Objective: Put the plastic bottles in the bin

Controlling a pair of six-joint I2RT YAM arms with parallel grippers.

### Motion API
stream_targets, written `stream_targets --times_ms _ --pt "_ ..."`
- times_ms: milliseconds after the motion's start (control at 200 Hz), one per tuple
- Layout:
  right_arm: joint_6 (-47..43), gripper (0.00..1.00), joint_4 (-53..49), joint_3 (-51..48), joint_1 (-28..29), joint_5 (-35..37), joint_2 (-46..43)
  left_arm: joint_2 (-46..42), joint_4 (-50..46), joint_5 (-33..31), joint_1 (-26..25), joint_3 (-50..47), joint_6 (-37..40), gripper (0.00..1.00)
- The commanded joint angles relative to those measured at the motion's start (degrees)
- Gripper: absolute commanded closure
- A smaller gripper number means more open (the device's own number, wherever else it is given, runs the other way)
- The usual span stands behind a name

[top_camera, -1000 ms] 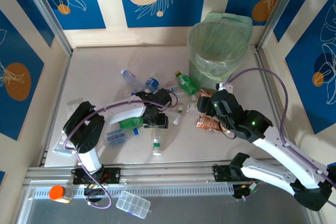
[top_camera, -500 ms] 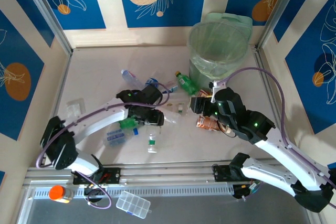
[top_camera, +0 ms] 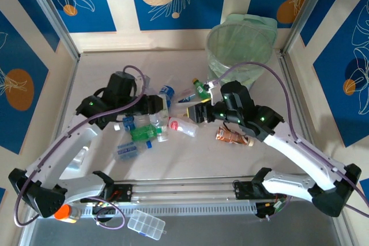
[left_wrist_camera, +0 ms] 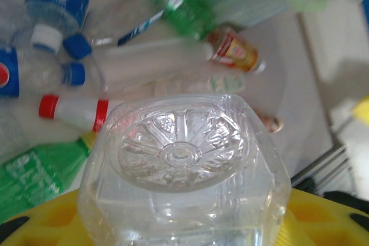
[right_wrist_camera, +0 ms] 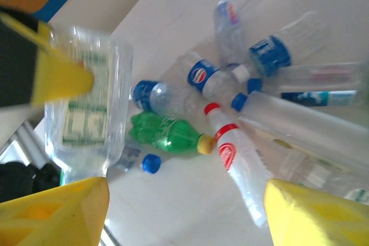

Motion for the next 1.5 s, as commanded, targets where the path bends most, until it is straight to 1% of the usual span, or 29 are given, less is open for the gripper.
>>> stream_targets --times_ms 0,75,125,260,370,460,565,655,795,995,1070,1381,1421,1491 --pt "-0.9 0.29 2.7 1.7 -2.2 -11.1 2.3 -2.2 10.4 10.3 3.6 -1.7 -0.4 0.49" --pt "-0.8 0.29 4.3 2.1 -2.3 -14.6 3.9 -2.6 17.2 14.9 5.1 -3.1 -2.7 0.49" --pt "-0.8 0.28 6.2 2.0 -2.6 -18.3 4.6 -2.7 22.3 17.9 5.6 -4.2 -4.3 0.50" --pt "1.9 0.25 12.0 2.3 -5.1 -33.1 7.6 -2.6 35.8 22.8 7.2 -7.6 -9.3 0.51" --pt "5.3 0.20 17.2 2.7 -7.3 -41.7 9.5 -1.7 47.9 26.5 8.4 -11.2 -15.9 0.54" --pt "10.0 0.16 23.2 2.1 -9.3 -46.5 10.7 -1.3 57.2 29.1 8.9 -13.3 -20.5 0.55" --pt "18.8 0.15 34.6 0.1 -12.3 -52.0 12.0 -0.7 62.7 32.1 8.9 -14.2 -22.8 0.55" --pt "26.0 0.15 42.7 0.0 -13.7 -55.8 14.5 -0.4 67.7 34.2 8.9 -15.0 -25.6 0.55" --pt "30.8 0.16 47.5 2.1 -13.4 -58.7 18.1 -0.1 69.2 35.8 8.9 -15.4 -26.4 0.56" --pt "37.5 0.29 53.4 3.1 -12.5 -60.2 21.1 -0.8 67.2 36.5 8.8 -15.5 -24.8 0.56" --pt "39.1 0.30 55.3 2.8 -12.2 -60.3 21.1 -1.1 65.4 36.3 8.7 -15.5 -23.4 0.56" --pt "40.6 0.29 53.9 3.7 -10.2 -60.4 20.5 -1.9 58.7 35.2 8.1 -15.0 -17.9 0.56" --pt "40.3 0.30 53.1 4.0 -9.9 -60.2 20.4 -2.0 57.7 34.9 7.9 -14.9 -17.2 0.56" --pt "39.2 0.37 50.9 4.3 -9.7 -59.7 19.8 -2.1 57.4 34.7 7.6 -14.9 -17.0 0.56"
